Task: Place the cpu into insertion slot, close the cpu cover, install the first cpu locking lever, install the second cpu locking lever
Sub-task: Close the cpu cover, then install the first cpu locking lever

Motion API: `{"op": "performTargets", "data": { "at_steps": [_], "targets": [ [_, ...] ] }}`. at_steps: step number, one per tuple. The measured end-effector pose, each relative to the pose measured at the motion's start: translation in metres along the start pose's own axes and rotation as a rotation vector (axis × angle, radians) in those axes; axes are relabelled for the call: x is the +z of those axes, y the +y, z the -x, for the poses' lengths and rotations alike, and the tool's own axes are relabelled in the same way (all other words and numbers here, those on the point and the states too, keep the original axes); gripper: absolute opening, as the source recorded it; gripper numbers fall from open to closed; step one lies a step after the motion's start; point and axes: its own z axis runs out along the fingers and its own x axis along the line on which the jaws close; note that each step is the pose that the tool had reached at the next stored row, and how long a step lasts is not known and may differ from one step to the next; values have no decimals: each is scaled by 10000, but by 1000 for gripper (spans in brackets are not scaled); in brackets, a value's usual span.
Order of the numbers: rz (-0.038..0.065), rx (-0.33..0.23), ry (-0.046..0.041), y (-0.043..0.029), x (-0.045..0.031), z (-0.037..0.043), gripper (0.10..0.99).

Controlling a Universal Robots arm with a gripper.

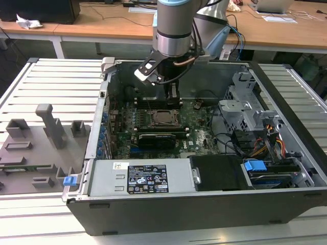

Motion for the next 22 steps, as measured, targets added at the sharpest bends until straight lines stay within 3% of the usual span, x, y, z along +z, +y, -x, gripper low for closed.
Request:
{"op": "performTargets", "data": {
  "at_steps": [5, 12, 14, 18, 22],
  "targets": [
    [16, 1, 4, -79, -4, -3, 106],
    [24, -2, 3, -118, -6, -4, 106],
    [24, 0, 2, -117, -37, -4, 106],
    [10, 1, -2, -113, -131, -3, 106],
    [-14, -3, -30, -102, -361, 0, 106]
  ]
}}
